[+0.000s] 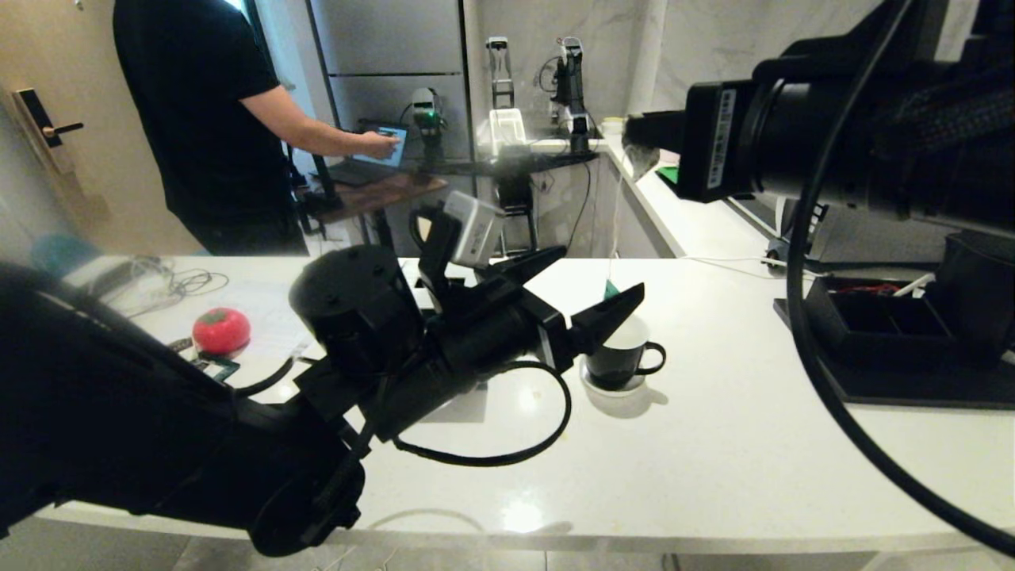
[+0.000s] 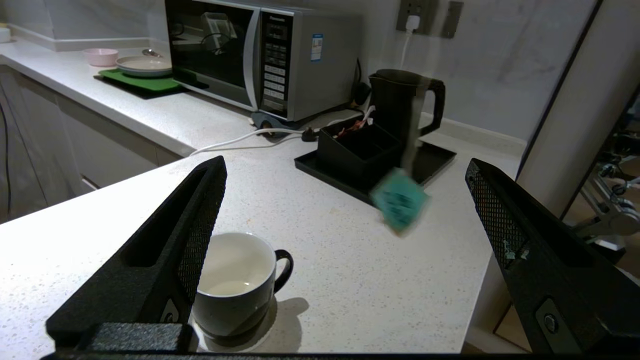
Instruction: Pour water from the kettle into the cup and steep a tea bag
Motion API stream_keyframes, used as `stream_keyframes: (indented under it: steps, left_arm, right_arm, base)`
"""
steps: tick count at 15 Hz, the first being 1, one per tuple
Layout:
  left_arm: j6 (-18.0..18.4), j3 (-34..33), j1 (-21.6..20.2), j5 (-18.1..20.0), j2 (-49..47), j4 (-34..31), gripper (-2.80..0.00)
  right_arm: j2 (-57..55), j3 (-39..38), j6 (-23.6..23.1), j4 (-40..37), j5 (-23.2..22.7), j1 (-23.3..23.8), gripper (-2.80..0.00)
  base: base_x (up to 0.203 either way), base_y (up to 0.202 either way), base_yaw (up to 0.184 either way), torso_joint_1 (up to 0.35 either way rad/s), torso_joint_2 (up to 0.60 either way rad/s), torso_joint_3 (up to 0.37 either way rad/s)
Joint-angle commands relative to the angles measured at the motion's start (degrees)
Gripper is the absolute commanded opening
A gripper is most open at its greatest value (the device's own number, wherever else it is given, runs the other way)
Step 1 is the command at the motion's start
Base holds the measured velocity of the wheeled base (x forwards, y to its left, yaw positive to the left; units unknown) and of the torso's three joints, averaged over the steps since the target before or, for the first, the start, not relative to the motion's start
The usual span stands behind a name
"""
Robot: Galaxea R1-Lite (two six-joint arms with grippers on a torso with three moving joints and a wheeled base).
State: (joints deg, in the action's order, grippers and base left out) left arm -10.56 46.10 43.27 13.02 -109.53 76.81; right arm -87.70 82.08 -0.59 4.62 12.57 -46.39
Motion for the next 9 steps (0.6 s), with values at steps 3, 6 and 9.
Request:
stream_keyframes:
  steps: [3,6,9]
  left_arm:
    - [-0.2,0.0,0.9,0.1,-0.2,0.4,0.00]
    - [-0.1,0.3,0.9,0.1,-0.7,0.5,0.00]
    - [0.0,0.3,0.9,0.1,-1.2,0.5,0.00]
  right_arm:
    - [-0.3,0.3,0.1,0.0,0.0,0.0,-2.80]
    - [-0.4,0.5,0.1,0.0,-0.1,0.0,-2.80]
    - [-0.4,0.4,0.1,0.0,-0.1,0.0,-2.80]
  base:
    - [0.000,0.000,0.000,0.000,0.00,0.000]
    - [0.000,0.000,0.000,0.000,0.00,0.000]
    - [0.000,0.000,0.000,0.000,0.00,0.000]
